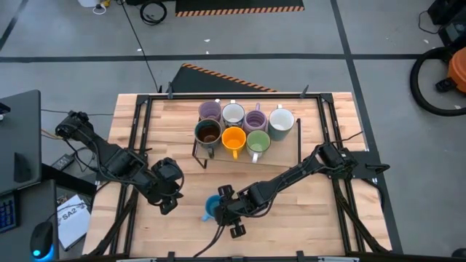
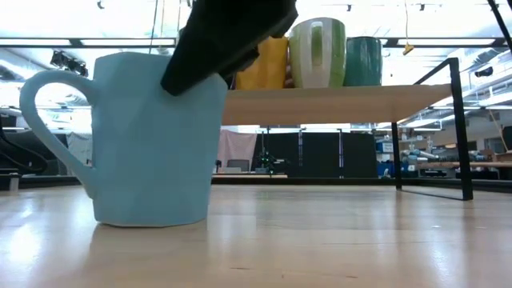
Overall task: Place coffee mugs
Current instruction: Put the light blue mug on the shelf
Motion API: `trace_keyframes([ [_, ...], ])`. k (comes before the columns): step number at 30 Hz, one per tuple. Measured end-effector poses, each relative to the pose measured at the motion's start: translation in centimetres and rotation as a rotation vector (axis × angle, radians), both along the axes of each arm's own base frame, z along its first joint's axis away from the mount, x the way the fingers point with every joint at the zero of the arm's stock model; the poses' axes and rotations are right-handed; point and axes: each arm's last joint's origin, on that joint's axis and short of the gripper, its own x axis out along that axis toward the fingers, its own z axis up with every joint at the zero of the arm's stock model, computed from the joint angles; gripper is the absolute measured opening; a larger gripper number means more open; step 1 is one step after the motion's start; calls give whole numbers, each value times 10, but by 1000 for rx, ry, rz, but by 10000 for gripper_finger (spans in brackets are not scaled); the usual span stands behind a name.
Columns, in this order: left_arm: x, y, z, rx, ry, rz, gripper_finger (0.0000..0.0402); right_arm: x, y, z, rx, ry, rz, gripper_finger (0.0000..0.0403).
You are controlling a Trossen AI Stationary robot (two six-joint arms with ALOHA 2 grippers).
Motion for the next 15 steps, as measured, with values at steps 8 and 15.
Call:
trace_keyframes([
  [8, 0, 0, 0, 0, 0, 0, 162, -1, -3, -5, -1, 28, 31, 45],
  [15, 0, 0, 0, 3, 5, 0, 162, -12, -5, 11, 51, 91, 71, 32],
])
